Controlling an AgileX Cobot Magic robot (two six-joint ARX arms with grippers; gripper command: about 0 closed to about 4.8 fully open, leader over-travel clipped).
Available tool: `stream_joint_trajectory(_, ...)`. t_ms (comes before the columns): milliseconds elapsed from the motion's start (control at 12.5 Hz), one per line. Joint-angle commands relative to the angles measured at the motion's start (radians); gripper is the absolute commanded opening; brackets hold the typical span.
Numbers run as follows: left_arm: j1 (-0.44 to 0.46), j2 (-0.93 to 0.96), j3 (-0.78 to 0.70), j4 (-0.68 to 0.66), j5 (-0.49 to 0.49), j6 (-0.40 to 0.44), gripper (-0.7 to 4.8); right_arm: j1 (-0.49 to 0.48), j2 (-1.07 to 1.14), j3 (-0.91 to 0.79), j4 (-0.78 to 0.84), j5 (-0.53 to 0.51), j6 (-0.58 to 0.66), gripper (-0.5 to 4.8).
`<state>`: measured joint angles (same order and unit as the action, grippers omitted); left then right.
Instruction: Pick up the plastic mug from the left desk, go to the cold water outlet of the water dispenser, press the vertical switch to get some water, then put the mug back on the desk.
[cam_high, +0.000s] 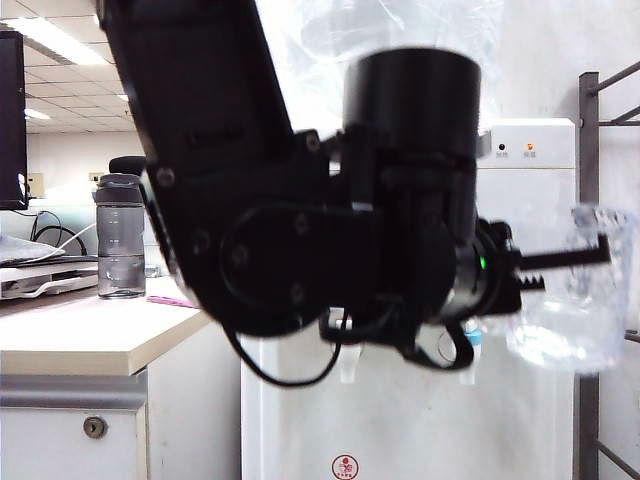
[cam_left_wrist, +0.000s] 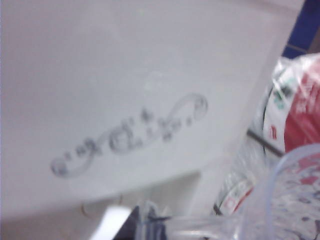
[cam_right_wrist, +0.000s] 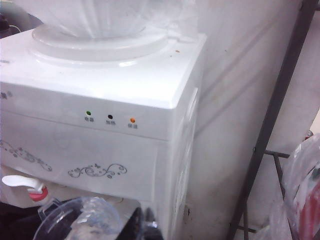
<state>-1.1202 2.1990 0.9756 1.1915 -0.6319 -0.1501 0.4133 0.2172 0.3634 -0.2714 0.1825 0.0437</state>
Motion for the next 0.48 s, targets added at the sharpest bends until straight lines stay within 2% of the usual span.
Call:
stream_joint_trajectory(80,-0.002,-0.035,0.004,0.037,-0.008,-0.003,0.02,-0.001,-0.012,0.003,0.014,0.002,0.001,-0.01)
stream_joint_trajectory(478,-0.003,-0.06,0.004,0.039,-0.031,-0.003,0.02,-0.001,-0.017,0.002,0.013,0.0,0.001,-0.01)
